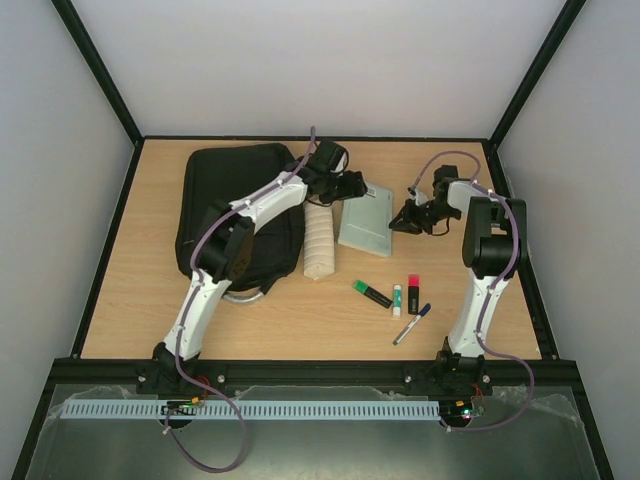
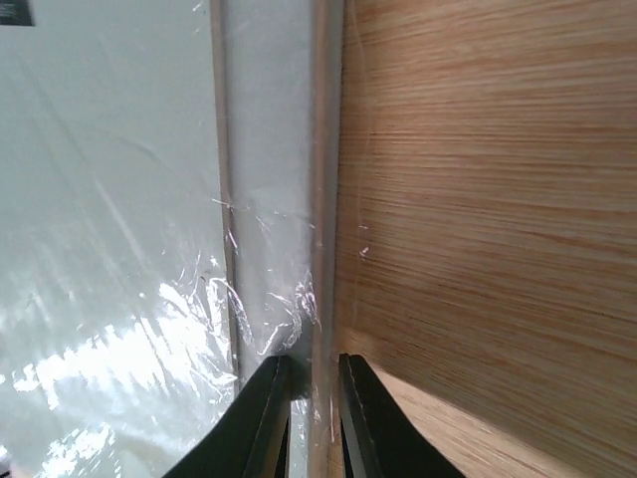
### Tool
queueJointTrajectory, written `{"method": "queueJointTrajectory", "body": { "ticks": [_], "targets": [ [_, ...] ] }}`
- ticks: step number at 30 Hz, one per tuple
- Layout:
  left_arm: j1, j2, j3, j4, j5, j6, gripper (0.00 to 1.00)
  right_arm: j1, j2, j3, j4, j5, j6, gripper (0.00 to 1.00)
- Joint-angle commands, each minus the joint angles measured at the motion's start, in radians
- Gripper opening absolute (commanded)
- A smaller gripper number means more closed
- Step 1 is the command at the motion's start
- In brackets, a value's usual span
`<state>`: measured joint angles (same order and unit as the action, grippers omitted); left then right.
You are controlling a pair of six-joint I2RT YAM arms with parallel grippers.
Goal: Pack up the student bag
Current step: Pick up the book from the center of the board.
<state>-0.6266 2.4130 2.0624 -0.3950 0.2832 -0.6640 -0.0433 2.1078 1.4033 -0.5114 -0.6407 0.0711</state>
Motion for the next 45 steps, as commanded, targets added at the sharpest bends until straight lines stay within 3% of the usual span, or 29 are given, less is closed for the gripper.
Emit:
{"method": "queueJointTrajectory", "body": {
  "ticks": [1, 5, 14, 20, 35, 38, 45],
  "targets": [
    [-0.145, -0.116, 0.009, 0.018, 0.219, -0.052, 0.82, 0.040, 0.086, -0.054, -0.055, 0.069, -0.027, 0.15],
    [-0.163, -0.194, -0.125, 0.042, 0.168, -0.057, 0.82, 0.067, 0.065, -0.071, -0.073, 0.055, -0.050, 0.16],
    [-0.185, -0.409, -0.577, 0.241, 0.091, -0.172, 0.83, 0.160, 0.047, -0.097, -0.085, 0.044, -0.068, 0.16],
    [-0.184, -0.506, -0.738, 0.262, -0.022, -0.262, 0.82, 0.175, 0.047, -0.095, -0.080, 0.057, -0.066, 0.16],
    [-0.136, -0.562, -0.740, 0.240, -0.131, -0.184, 0.81, 0.175, 0.031, -0.103, -0.074, 0.050, -0.078, 0.18],
    [-0.123, -0.577, -0.747, 0.258, -0.121, -0.198, 0.76, 0.175, 0.030, -0.104, -0.074, 0.053, -0.081, 0.18],
    [-0.103, -0.576, -0.727, 0.244, -0.034, -0.204, 0.54, 0.174, 0.033, -0.106, -0.073, 0.055, -0.086, 0.19]
  ]
}}
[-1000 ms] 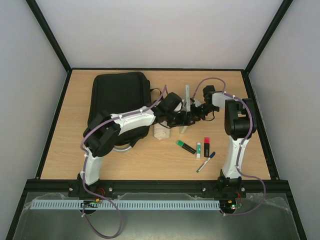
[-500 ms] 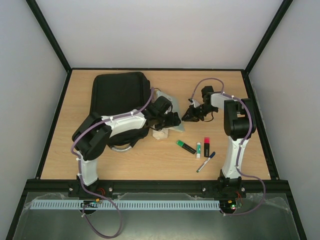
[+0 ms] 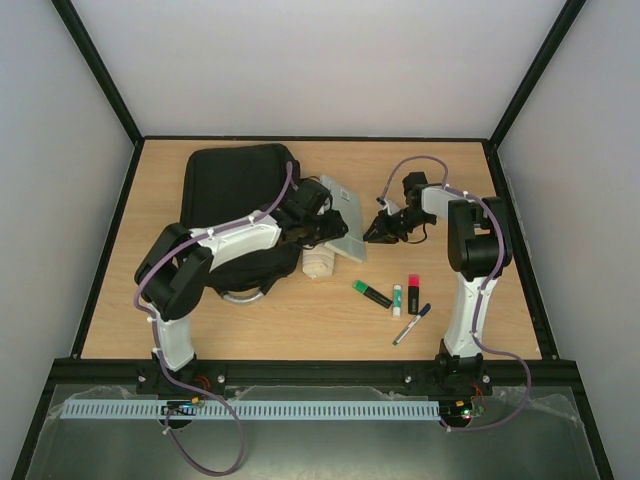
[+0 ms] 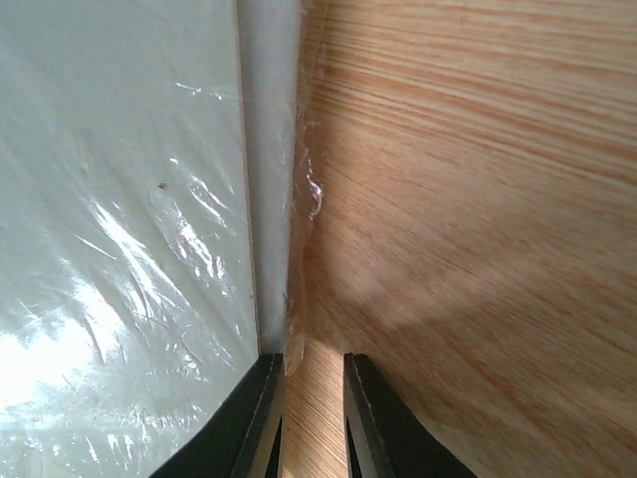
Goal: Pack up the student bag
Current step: Pick up the book from the center of the board.
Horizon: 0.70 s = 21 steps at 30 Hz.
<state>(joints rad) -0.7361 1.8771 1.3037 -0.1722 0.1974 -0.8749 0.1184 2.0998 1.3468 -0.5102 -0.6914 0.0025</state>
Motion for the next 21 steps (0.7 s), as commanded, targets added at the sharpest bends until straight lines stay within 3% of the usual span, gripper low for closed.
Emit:
{"method": "queueJointTrajectory", "body": {
  "ticks": [1, 6, 14, 21],
  "targets": [
    [0.008, -0.037, 0.034, 0.015, 0.056, 0.006, 0.53, 0.012, 0.041, -0.050, -0.074, 0.106, -0.018, 0.19],
    [0.012, -0.033, 0.033, 0.008, 0.072, 0.004, 0.43, 0.013, 0.034, -0.049, -0.072, 0.103, -0.017, 0.20],
    [0.014, -0.027, 0.071, 0.008, 0.101, 0.005, 0.19, -0.013, -0.025, -0.039, -0.088, 0.103, -0.019, 0.23],
    [-0.003, -0.162, 0.138, -0.018, 0.156, 0.072, 0.04, -0.166, -0.254, -0.046, -0.153, 0.093, -0.067, 0.29]
  ]
}}
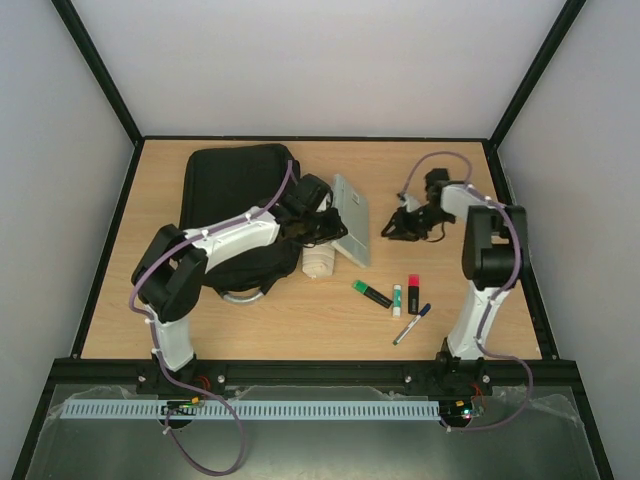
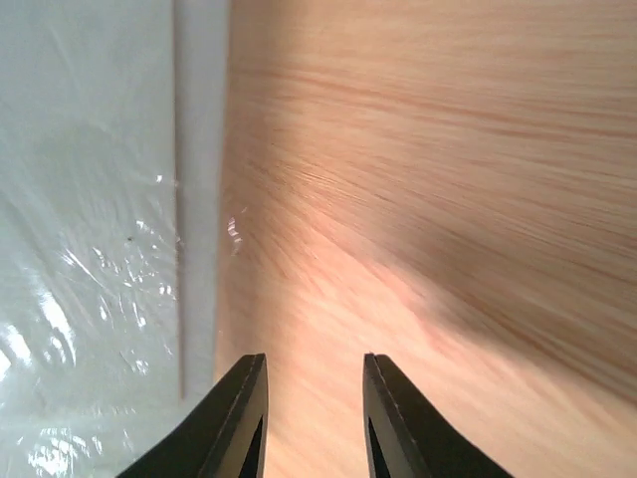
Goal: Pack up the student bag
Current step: Pick up the book from the center of the board.
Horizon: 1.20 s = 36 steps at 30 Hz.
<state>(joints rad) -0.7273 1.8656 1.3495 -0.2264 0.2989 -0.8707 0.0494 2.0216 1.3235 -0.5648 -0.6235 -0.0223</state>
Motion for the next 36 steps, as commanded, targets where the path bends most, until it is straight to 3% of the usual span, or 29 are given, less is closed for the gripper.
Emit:
{"method": "queueJointTrajectory", "body": {
  "ticks": [1, 7, 13, 21, 26, 36],
  "targets": [
    [-0.012, -0.177, 0.098, 0.028, 0.053, 0.088, 0.03, -0.117, -0.220, -0.036, -0.108, 0.013, -0.058, 0.32],
    [-0.012, -0.366, 0.027, 0.064, 0.041, 0.190, 0.02, -0.145, -0.527, -0.120, -0.115, -0.118, -0.107, 0.58],
    [-0.004, -0.581, -0.183, 0.239, 0.028, 0.263, 0.02, -0.145, -0.663, -0.124, -0.045, -0.294, -0.041, 0.64],
    [0.029, -0.803, -0.434, 0.485, 0.025, 0.283, 0.02, -0.098, -0.655, -0.140, 0.130, -0.624, 0.012, 0.75],
    [0.081, -0.848, -0.530, 0.571, 0.030, 0.254, 0.02, 0.003, -0.630, -0.143, 0.142, -0.589, 0.027, 0.77],
    [0.174, -0.805, -0.574, 0.830, 0.198, 0.116, 0.02, 0.099, -0.590, -0.156, 0.260, -0.505, 0.086, 0.77]
  ]
}}
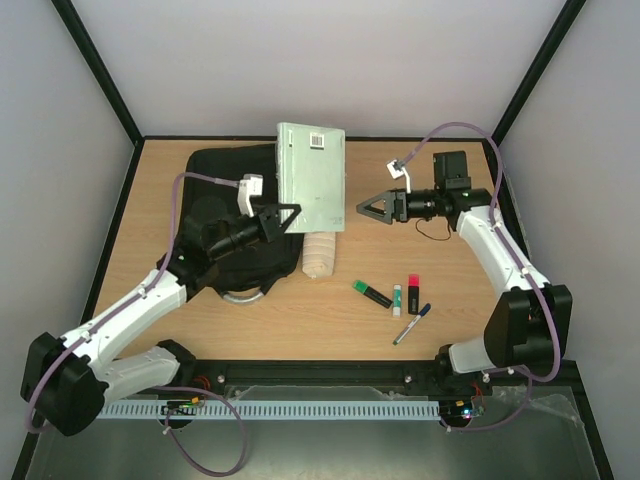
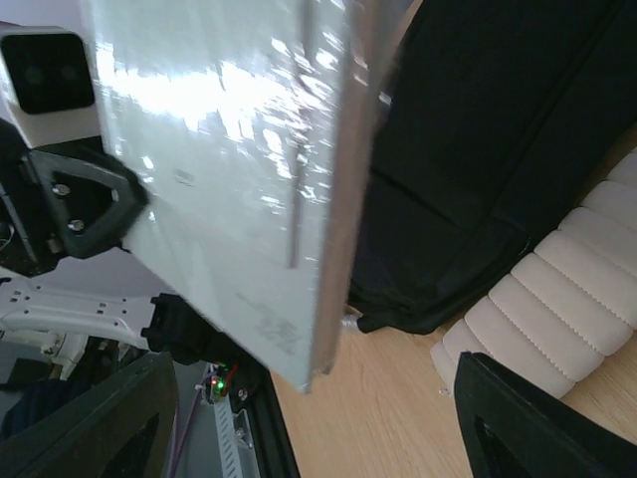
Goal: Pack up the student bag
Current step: Pick up the book from the center of the board.
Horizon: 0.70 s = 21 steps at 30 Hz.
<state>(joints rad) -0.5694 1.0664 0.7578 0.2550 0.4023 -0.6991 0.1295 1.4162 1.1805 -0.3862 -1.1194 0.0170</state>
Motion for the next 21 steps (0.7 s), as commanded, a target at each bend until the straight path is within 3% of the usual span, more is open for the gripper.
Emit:
{"method": "queueJointTrajectory", "body": {
  "ticks": [1, 16, 21],
  "targets": [
    [0.017, 0.004, 0.014, 0.382, 0.108, -0.080, 0.02, 0.023, 0.011, -0.016, 0.115, -0.009, 0.073, 0.77],
    [0.017, 0.133, -0.058, 0.730, 0.148, -0.312, 0.02, 0.087, 0.030, 0.045, 0.282, -0.099, 0.288, 0.77],
    [0.018, 0.155, -0.082, 0.768, 0.149, -0.327, 0.02, 0.093, 0.035, 0.090, 0.289, -0.120, 0.356, 0.70]
  ]
}}
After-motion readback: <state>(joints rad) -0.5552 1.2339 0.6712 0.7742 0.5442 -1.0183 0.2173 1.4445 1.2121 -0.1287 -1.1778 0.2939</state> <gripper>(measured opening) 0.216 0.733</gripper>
